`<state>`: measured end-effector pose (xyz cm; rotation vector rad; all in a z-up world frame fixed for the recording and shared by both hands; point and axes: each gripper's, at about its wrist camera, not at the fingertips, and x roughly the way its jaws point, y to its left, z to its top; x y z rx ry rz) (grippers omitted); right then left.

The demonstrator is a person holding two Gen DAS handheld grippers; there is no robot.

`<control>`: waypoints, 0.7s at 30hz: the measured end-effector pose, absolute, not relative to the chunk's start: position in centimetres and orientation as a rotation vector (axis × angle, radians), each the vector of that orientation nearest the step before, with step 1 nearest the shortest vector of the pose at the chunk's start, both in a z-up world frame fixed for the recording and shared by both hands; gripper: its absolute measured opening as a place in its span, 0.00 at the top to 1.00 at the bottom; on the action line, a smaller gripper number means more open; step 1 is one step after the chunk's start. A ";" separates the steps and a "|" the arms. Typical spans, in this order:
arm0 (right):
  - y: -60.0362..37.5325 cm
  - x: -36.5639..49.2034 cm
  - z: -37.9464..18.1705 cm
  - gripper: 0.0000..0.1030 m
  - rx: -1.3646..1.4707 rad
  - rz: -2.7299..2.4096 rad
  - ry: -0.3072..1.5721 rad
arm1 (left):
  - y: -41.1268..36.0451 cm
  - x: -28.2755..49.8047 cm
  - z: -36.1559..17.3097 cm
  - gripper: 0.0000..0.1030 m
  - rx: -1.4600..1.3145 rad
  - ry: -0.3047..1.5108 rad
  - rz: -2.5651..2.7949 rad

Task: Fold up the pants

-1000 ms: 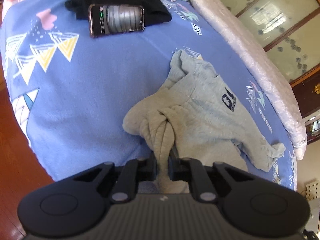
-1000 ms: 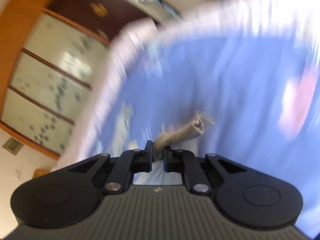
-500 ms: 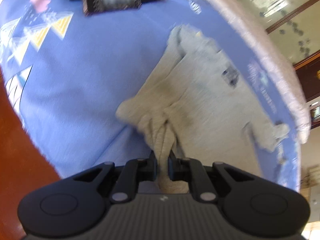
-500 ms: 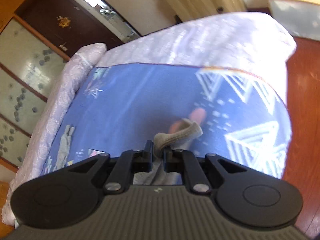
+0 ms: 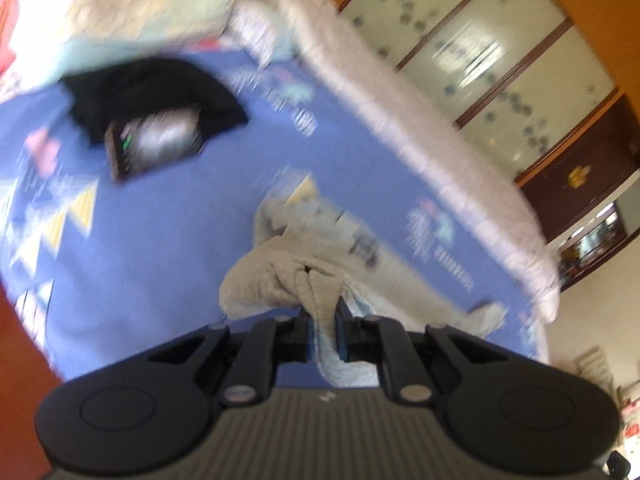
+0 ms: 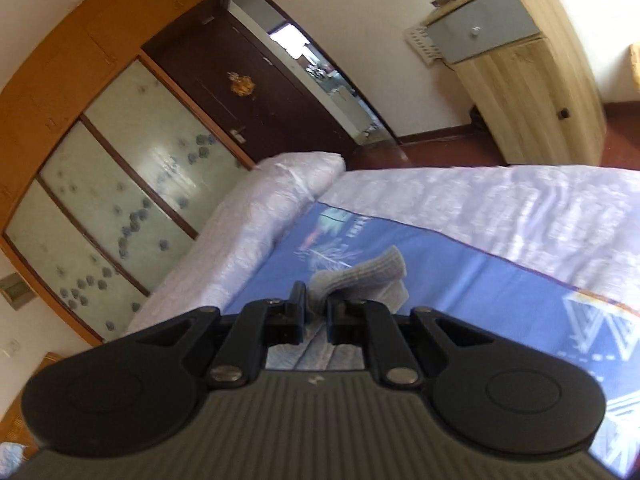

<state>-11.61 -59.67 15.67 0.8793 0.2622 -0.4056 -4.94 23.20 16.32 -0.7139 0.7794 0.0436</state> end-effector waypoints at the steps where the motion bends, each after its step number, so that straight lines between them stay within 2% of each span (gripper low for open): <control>1: -59.9 -11.8 14.5 0.88 0.875 -0.422 0.287 | 23.1 -5.0 15.0 0.90 -0.714 0.815 0.053; 3: -60.1 -11.6 11.4 0.88 0.880 -0.474 0.361 | 22.5 -5.1 11.7 0.88 -0.712 0.918 0.087; 4: -60.4 -11.7 9.8 0.87 0.889 -0.507 0.410 | 21.9 -5.1 9.7 0.83 -0.693 0.985 0.108; 5: -60.7 -11.4 8.4 0.84 0.894 -0.539 0.458 | 21.6 -5.1 8.0 0.79 -0.672 1.045 0.126; 8: -61.9 -12.4 3.7 0.77 1.006 -0.681 0.616 | 21.9 -6.2 5.3 0.75 -0.677 1.139 0.142; 11: -63.0 -15.2 2.5 0.77 1.124 -0.776 0.553 | 23.9 -6.4 7.4 0.72 -0.685 1.063 0.125; 12: -63.1 -15.5 3.2 0.77 1.070 -0.825 0.539 | 24.5 -5.9 8.6 0.72 -0.662 1.031 0.125; 13: -62.9 -15.5 4.2 0.77 1.007 -0.858 0.527 | 24.8 -5.3 10.0 0.76 -0.612 0.994 0.143; 18: -60.7 -11.3 9.4 0.77 0.802 -0.775 0.424 | 23.9 -0.2 15.7 0.62 -0.329 0.811 0.170; 21: -58.3 -5.4 10.9 0.77 0.731 -0.574 0.457 | 20.1 5.4 16.6 0.57 -0.100 0.748 0.153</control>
